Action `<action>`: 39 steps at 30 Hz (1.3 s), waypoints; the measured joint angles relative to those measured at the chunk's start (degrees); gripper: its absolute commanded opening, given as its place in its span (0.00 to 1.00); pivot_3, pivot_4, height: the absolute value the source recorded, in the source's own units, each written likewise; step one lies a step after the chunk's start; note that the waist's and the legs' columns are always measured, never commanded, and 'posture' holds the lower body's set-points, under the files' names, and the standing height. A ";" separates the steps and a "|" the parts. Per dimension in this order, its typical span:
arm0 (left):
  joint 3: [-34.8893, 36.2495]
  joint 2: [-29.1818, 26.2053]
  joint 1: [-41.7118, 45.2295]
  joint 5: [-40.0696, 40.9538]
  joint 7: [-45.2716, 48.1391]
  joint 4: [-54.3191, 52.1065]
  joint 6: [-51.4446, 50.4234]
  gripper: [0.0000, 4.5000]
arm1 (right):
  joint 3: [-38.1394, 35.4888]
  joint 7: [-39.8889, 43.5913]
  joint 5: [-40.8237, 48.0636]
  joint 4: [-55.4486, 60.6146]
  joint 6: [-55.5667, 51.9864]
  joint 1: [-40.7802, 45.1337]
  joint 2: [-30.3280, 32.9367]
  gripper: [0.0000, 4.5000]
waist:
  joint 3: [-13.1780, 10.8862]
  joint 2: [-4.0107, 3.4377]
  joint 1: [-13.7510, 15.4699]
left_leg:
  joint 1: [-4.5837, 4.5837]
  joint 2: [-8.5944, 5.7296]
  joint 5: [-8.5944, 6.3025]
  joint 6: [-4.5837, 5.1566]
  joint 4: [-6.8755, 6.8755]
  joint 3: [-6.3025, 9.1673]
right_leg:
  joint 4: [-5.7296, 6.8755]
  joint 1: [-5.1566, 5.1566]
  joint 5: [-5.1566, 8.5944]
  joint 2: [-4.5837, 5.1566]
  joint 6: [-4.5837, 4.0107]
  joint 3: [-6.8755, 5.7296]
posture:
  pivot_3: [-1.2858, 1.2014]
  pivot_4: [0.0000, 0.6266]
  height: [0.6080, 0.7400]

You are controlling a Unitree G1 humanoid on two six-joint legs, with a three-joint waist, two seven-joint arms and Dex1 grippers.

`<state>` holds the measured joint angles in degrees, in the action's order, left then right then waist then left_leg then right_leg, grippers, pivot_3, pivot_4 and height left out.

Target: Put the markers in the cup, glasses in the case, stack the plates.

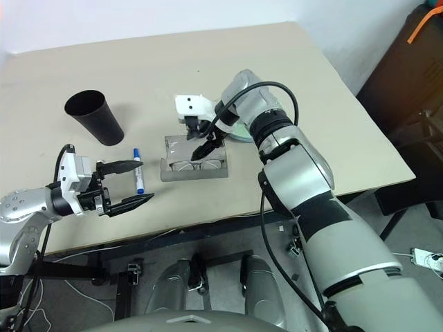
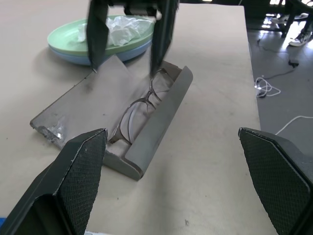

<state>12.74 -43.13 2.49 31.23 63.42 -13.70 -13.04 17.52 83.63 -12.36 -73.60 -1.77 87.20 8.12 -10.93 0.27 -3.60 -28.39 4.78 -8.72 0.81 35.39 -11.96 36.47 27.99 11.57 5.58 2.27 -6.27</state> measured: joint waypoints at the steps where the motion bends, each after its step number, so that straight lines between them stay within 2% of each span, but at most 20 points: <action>1: 0.00 0.00 0.01 0.00 0.00 0.01 0.00 1.00 | -0.91 -0.32 0.36 0.00 -0.56 0.44 0.32 0.77 | 0.00 0.00 -0.08 | 0.00 0.00 0.00 0.00 0.01 0.00 | 0.00 0.01 0.00 0.00 0.00 0.00 | 0.52 0.24 0.81; 5: 0.04 -0.10 0.01 0.00 -0.07 0.05 0.00 1.00 | -5.89 -7.40 2.88 -0.05 -2.04 0.87 1.54 0.49 | 0.01 0.01 -0.42 | 0.00 0.00 -0.01 0.02 0.04 0.02 | 0.00 -0.04 -0.02 0.01 -0.02 0.00 | 0.52 0.24 0.81; 11: 0.66 -0.43 0.00 0.26 -0.14 0.24 -0.05 1.00 | -10.22 -19.75 4.61 -0.99 -3.39 0.76 1.84 0.01 | 0.01 0.01 -0.49 | 0.01 0.00 0.00 0.01 0.03 0.13 | 0.02 -0.17 -0.04 -0.03 -0.05 0.00 | 0.52 0.24 0.81; 20: 1.72 -0.68 -0.49 0.27 -0.12 1.38 -0.05 1.00 | -9.21 -36.83 0.58 -3.31 -0.35 -3.17 -2.42 0.00 | 0.00 0.01 -0.52 | 0.03 0.00 0.10 -0.15 0.04 0.07 | 0.09 -0.22 -0.04 -0.04 -0.05 -0.02 | 0.52 0.24 0.81; 26: 2.11 -0.74 -1.56 0.27 -0.50 1.25 -0.10 1.00 | -5.61 -43.07 -4.44 -4.49 1.26 -3.66 -4.19 0.00 | 0.00 0.01 -0.51 | 0.03 0.02 0.12 -0.19 0.03 0.00 | 0.19 -0.19 -0.03 -0.02 -0.06 -0.03 | 0.52 0.24 0.81; 39: 4.47 -1.45 -5.14 0.96 -1.98 -2.33 -1.27 1.00 | -2.26 -37.95 -9.49 -5.40 -2.83 -5.04 -4.40 0.00 | 0.01 0.02 -0.48 | 0.03 0.06 0.10 -0.15 -0.02 0.03 | 0.54 0.12 -0.16 0.01 -0.33 -0.02 | 0.52 0.24 0.81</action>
<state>17.22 -44.58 -2.64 32.19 61.45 -16.03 -14.31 15.26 45.68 -21.85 -79.00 -4.60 82.16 3.72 -10.92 0.29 -4.08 -28.36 4.84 -8.62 0.66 35.38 -11.93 37.01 28.11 11.41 5.59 1.94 -6.28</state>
